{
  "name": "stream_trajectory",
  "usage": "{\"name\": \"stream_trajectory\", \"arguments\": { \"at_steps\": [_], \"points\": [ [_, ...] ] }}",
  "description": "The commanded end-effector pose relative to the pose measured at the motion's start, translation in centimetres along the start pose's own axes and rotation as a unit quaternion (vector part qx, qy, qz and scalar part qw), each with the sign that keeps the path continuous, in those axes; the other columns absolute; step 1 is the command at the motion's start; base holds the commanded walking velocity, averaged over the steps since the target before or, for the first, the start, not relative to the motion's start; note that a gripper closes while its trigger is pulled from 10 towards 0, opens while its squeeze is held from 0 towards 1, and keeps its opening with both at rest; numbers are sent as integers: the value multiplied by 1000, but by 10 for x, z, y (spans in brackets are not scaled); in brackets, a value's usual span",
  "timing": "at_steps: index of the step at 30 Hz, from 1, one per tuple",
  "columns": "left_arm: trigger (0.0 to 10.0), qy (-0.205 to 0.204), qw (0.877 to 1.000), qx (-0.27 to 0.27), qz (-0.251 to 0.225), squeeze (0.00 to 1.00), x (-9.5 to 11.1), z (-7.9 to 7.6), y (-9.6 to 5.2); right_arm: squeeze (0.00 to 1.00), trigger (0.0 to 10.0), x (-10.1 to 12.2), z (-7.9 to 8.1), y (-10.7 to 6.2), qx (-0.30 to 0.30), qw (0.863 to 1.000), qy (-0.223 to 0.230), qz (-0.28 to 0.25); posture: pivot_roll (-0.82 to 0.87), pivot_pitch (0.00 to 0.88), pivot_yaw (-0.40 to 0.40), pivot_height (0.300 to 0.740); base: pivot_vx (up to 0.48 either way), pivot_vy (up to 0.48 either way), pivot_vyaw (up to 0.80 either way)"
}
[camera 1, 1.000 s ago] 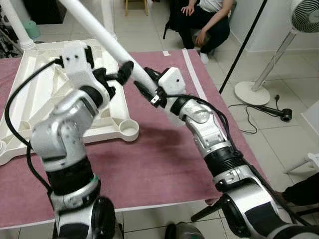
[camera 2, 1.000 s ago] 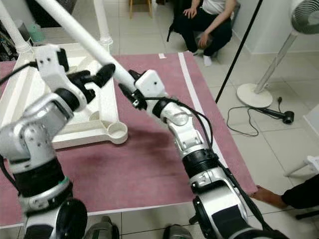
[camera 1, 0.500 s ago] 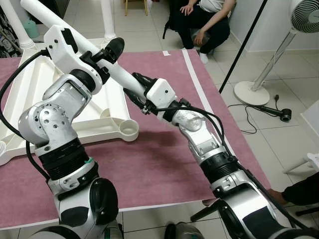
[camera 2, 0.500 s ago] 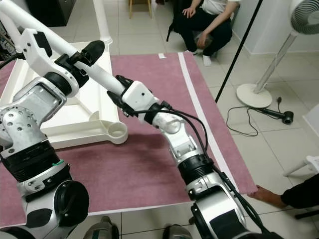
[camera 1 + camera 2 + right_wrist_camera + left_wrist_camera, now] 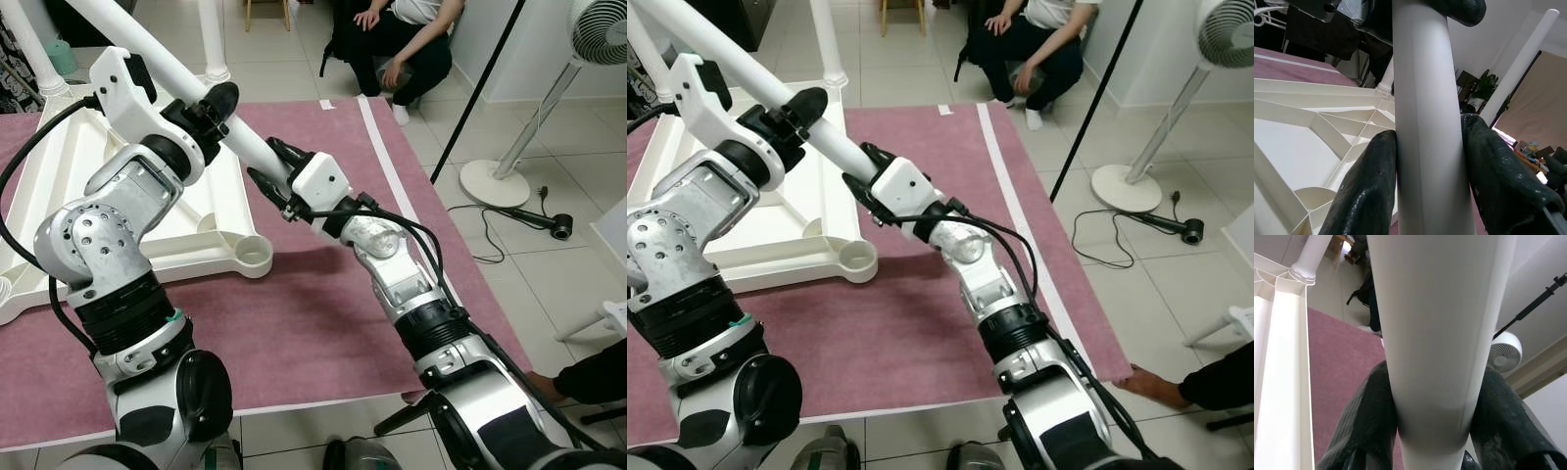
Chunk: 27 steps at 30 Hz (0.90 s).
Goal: Building children table
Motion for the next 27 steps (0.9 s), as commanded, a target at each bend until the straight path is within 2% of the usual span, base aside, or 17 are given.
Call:
{"name": "stream_trajectory", "arguments": {
  "at_steps": [1,2,3,6,7,10,13,15,16,17,19,20,21,22,23,25,27],
  "points": [
    [0,-86,987,-136,18,0,-20,-71,12,75,10000,0,-2,5,-4,1000,-11,7,98,0,8,740,0,0,0],
    [0,-79,987,-141,17,0,-19,-72,11,1000,10000,-1,-3,5,-6,1000,1,15,93,0,8,740,0,0,0],
    [0,-79,987,-141,17,0,-19,-72,11,1000,10000,-1,-3,5,-6,1000,1,15,93,0,8,740,0,0,0],
    [0,-52,987,-154,11,0,-18,-76,9,953,10000,-2,-4,5,3,999,37,35,93,0,8,740,0,0,0],
    [0,-24,986,-164,2,0,-15,-80,6,0,10000,-4,-3,4,11,997,59,54,93,0,8,740,0,0,0],
    [0,-24,986,-164,2,0,-15,-80,6,0,10000,-4,-3,4,11,997,59,54,93,0,8,740,0,0,0],
    [0,28,980,-195,-22,0,-10,-92,0,0,10000,-8,-3,3,18,992,85,94,87,0,4,740,0,0,0],
    [0,28,980,-195,-22,0,-10,-92,0,0,10000,-8,-3,3,18,992,85,94,87,0,4,740,0,0,0],
    [0,62,974,-216,-37,0,-7,-99,-4,0,10000,-11,-3,2,17,987,103,118,81,0,4,740,0,0,0],
    [0,62,974,-216,-37,0,-7,-99,-4,0,10000,-11,-3,2,17,987,103,118,81,0,4,740,0,0,0],
    [0,124,961,-241,-59,0,-6,-109,-10,0,10000,-13,-4,2,16,984,116,136,78,0,4,740,0,0,0],
    [0,124,961,-241,-59,0,-6,-109,-10,0,10000,-13,-4,2,16,984,116,136,78,0,4,740,0,0,0],
    [0,139,956,-251,-67,0,-5,-112,-13,0,8863,-16,-4,1,16,982,115,147,78,0,3,740,0,0,0],
    [0,139,956,-251,-67,0,-5,-112,-13,0,8863,-16,-4,1,16,982,115,147,78,0,3,740,0,0,0],
    [0,143,953,-255,-74,0,-4,-114,-15,0,7412,-19,-3,0,16,981,116,157,76,0,3,740,0,0,0],
    [0,143,951,-260,-80,0,-3,-116,-17,0,8078,-21,-3,-1,15,980,114,165,76,0,2,740,0,0,0],
    [0,143,951,-260,-80,0,-3,-116,-17,0,8078,-21,-3,-1,15,980,114,165,76,0,2,740,0,0,0]
  ]
}}
Point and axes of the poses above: a point about 5 cm out from each wrist's last joint towards the gripper, its own y axis pointing out of the wrist towards the gripper, its own x axis along the axis of the wrist's last joint, z = x × y, the point moved 1 cm from there along y, pointing out of the wrist towards the gripper, and after that the axes turned 12 degrees about y, right-handed, at the moved point
